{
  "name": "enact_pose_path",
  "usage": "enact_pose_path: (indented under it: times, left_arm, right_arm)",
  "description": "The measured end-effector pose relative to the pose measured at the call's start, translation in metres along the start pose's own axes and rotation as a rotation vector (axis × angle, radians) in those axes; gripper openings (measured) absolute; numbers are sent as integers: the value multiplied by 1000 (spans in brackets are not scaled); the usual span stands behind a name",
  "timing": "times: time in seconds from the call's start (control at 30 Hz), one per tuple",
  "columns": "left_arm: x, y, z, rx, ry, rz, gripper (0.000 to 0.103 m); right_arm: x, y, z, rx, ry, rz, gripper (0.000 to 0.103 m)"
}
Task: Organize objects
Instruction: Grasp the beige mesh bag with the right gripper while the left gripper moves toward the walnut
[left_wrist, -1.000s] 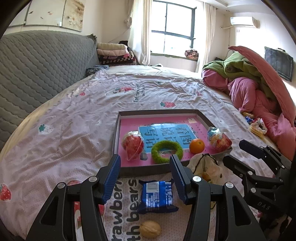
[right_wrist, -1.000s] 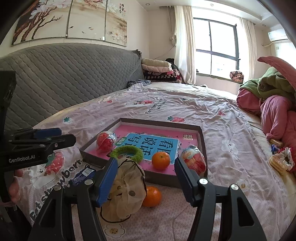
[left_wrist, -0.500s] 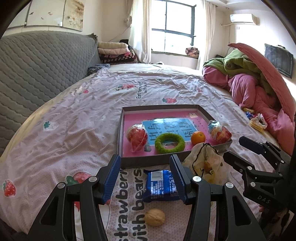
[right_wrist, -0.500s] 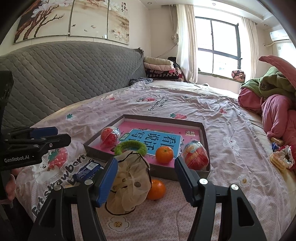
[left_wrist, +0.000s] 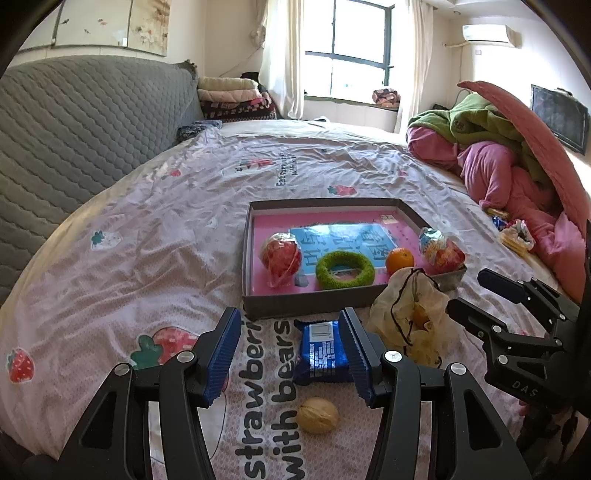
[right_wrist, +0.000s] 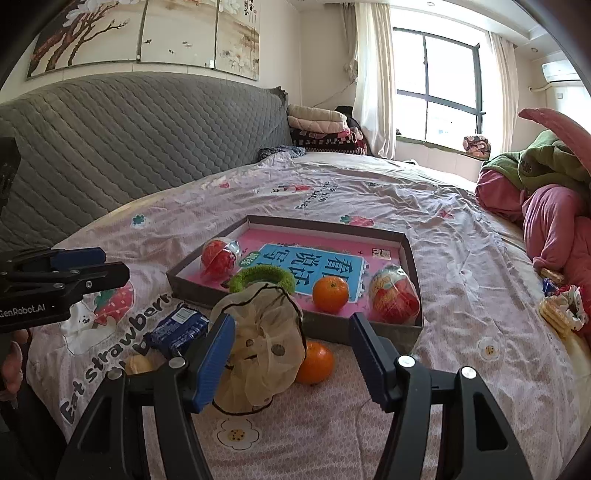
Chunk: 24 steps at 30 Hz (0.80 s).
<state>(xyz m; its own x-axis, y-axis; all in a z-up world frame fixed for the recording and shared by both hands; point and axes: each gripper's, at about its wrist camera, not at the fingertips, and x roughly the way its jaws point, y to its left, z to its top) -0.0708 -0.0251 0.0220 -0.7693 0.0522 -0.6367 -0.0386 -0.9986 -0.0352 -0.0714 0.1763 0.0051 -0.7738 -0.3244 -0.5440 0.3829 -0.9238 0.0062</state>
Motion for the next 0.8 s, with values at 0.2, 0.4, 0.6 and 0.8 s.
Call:
enact_pose_path:
  times: [0.2, 0.4, 0.6, 0.8]
  left_arm:
    - [0, 3, -4, -4, 9, 1, 57]
    - [2, 1, -8, -4, 26, -5, 57]
    - [5, -1, -11, -1, 40, -10, 57]
    - [10, -3, -16, 6, 61, -14, 57]
  right_arm:
    - [1, -1, -2, 1, 8, -4, 63]
    - [1, 0, -3, 2, 14, -3, 63]
    - [2, 0, -5, 1, 24, -3, 63]
    - [7, 1, -8, -1, 43, 0, 63]
